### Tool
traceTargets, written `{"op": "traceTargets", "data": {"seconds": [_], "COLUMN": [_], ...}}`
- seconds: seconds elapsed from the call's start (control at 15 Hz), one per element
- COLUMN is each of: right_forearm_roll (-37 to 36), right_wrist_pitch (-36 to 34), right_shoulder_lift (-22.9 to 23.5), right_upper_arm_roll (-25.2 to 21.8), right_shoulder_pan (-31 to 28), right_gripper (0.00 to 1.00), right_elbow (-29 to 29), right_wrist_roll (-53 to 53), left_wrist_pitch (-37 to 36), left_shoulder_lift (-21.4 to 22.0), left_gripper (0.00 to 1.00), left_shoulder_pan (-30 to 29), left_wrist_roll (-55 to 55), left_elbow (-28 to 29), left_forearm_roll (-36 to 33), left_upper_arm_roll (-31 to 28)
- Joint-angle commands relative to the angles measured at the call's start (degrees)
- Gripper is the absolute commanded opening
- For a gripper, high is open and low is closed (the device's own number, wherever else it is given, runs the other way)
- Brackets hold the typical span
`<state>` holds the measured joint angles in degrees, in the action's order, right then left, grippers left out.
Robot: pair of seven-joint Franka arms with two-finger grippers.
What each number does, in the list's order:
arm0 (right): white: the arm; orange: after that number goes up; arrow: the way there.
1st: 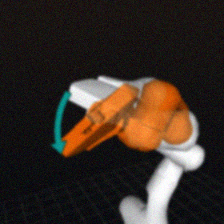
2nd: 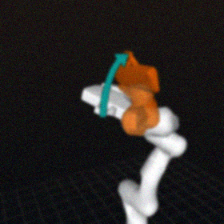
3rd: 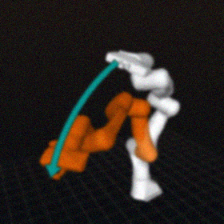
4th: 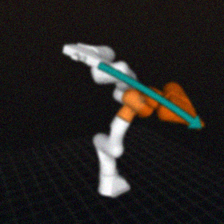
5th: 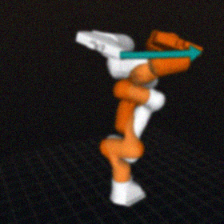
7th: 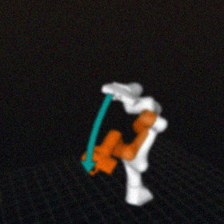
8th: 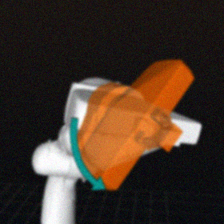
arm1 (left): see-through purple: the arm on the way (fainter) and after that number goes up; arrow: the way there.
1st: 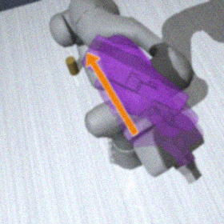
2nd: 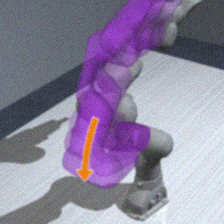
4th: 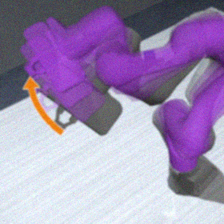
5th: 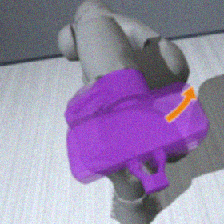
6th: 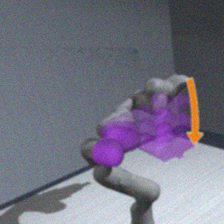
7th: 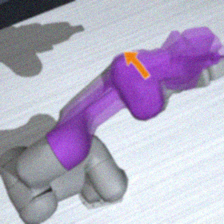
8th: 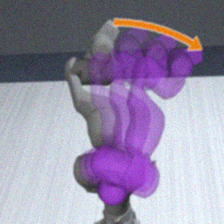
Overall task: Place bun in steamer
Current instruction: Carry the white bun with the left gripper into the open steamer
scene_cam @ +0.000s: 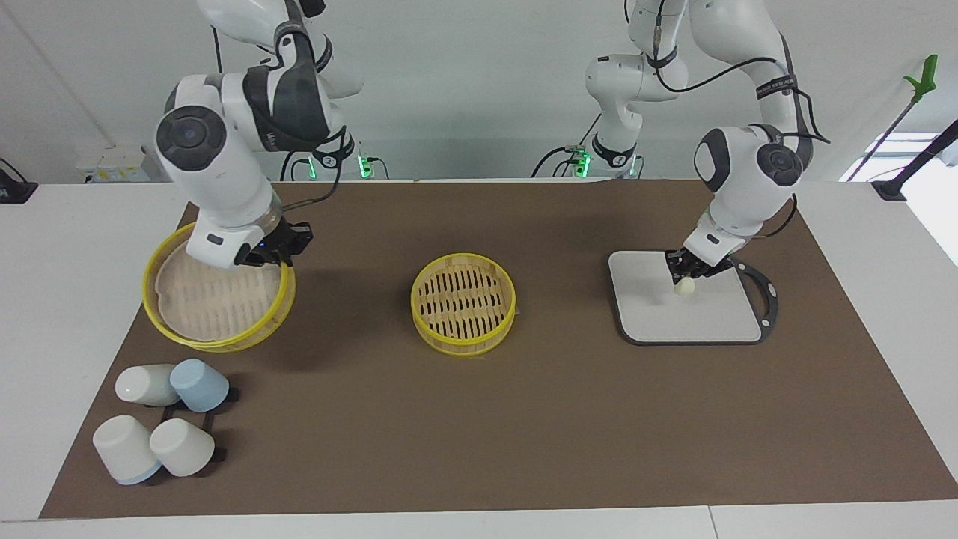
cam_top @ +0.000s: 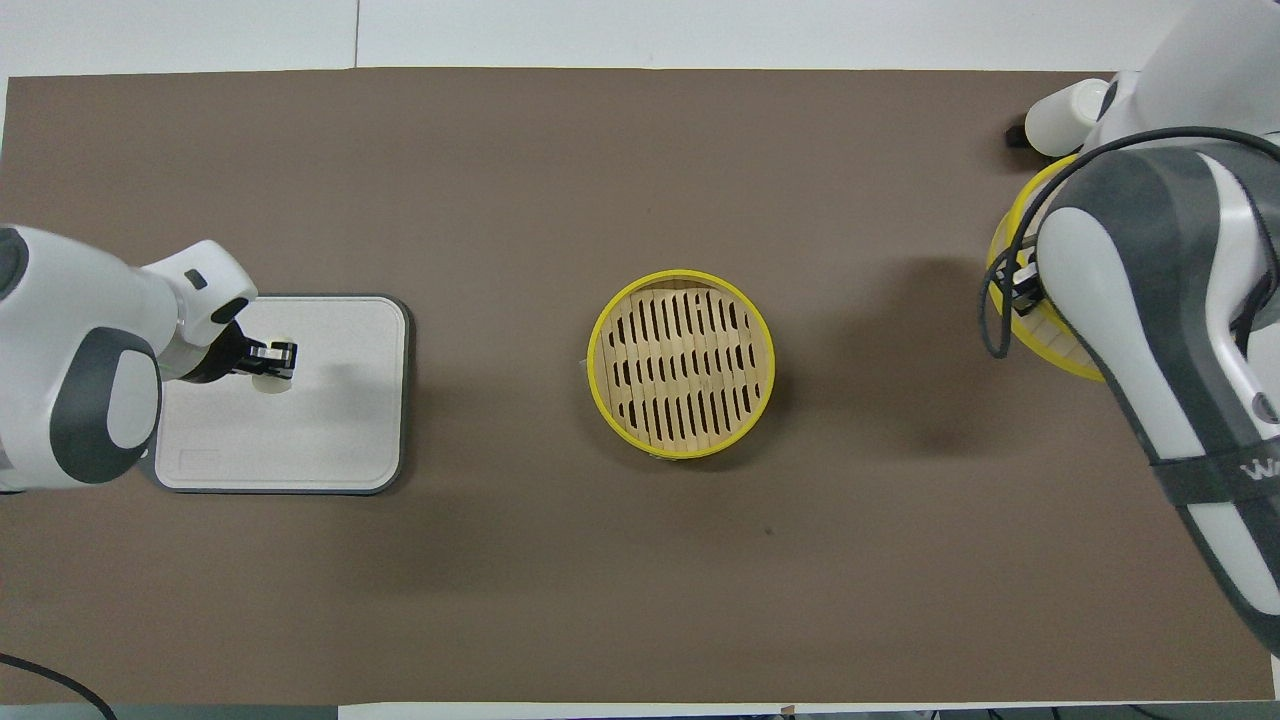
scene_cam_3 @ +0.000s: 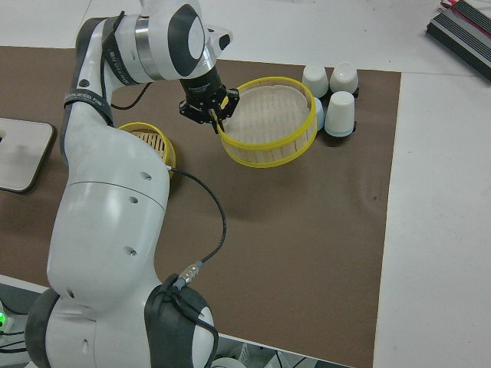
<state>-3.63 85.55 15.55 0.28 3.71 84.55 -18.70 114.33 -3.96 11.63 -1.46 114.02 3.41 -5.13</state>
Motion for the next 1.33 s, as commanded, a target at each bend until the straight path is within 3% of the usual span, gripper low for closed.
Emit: {"op": "traceTargets", "data": {"seconds": [0.0, 0.2, 0.4, 0.53, 0.67, 0.93, 1.0, 1.07, 1.13, 1.27], "right_forearm_roll": [-4.35, -6.21, -6.21, -6.21, -6.21, -6.21, -6.21, -6.21, -6.21, -6.21], "right_wrist_pitch": [2.25, 3.48, 4.10, 4.10, 4.10, 4.10, 4.19, 4.19, 4.10, 4.10], "right_shoulder_lift": [-1.75, -2.37, -2.63, -2.81, -2.81, -2.81, -2.81, -2.81, -2.81, -2.81], "right_upper_arm_roll": [1.04, 1.04, 1.12, 1.13, 1.13, 1.13, 1.13, 1.13, 1.13, 1.13], "right_shoulder_pan": [-0.81, -0.73, -0.81, -0.81, -0.73, -0.55, -0.46, -0.37, -0.37, -0.37], "right_gripper": [0.00, 0.00, 0.00, 0.00, 0.00, 0.00, 0.00, 0.00, 0.00, 0.00], "right_elbow": [3.68, 5.09, 5.88, 5.97, 5.97, 5.97, 5.97, 5.97, 5.97, 5.89], "right_wrist_roll": [-3.97, -5.12, -5.12, -5.12, -5.12, -5.03, -5.03, -5.03, -5.03, -5.03], "left_wrist_pitch": [-10.43, -6.43, 6.39, 10.90, 15.82, 20.32, 20.67, 20.58, 20.41, 18.84], "left_shoulder_lift": [-9.12, -10.28, -11.41, -16.40, -19.85, -20.56, -20.56, -20.56, -20.56, -18.90], "left_gripper": [0.19, 0.19, 0.19, 0.19, 0.20, 0.23, 0.39, 0.74, 1.00, 1.00], "left_shoulder_pan": [8.73, 19.79, 31.05, 36.07, 38.80, 39.69, 39.69, 39.69, 39.69, 38.91], "left_wrist_roll": [-17.47, -34.26, -43.69, -46.08, -46.44, -46.53, -46.79, -48.18, -50.37, -51.28], "left_elbow": [-19.06, -21.38, -16.13, -15.40, -13.83, -10.66, -10.66, -10.83, -10.92, -10.66], "left_forearm_roll": [1.77, 1.95, 1.78, 1.08, -0.85, -1.21, -1.21, -1.21, -1.21, -1.21], "left_upper_arm_roll": [-0.41, -0.41, -0.58, -0.76, -0.76, -0.67, -0.67, -0.67, -0.67, -0.58]}}
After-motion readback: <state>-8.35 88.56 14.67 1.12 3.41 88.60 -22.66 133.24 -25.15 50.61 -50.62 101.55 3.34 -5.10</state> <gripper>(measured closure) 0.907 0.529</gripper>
